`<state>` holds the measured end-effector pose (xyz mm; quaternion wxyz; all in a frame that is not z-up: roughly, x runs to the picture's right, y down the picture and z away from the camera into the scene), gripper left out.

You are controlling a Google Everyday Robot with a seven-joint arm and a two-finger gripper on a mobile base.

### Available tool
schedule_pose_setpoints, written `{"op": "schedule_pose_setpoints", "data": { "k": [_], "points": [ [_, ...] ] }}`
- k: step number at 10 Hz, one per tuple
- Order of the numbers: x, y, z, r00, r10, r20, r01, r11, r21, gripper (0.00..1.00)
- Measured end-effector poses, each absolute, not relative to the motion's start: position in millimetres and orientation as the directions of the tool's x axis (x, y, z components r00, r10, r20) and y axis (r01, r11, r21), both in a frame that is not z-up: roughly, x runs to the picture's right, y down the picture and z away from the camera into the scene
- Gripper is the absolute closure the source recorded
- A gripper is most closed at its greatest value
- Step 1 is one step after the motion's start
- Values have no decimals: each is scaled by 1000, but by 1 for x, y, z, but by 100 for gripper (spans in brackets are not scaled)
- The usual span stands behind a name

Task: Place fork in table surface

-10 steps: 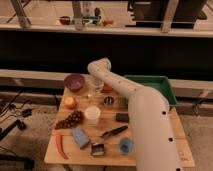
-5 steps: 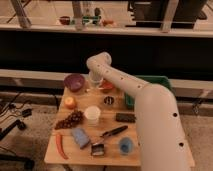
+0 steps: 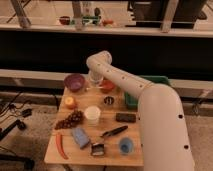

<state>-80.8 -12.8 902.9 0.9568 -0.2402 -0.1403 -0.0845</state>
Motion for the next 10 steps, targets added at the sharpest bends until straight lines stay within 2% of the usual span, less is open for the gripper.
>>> {"op": "schedule_pose_setpoints", "data": {
  "k": [10],
  "points": [
    [-94, 21, 902, 938, -125, 325, 282, 820, -498, 91]
  ]
}}
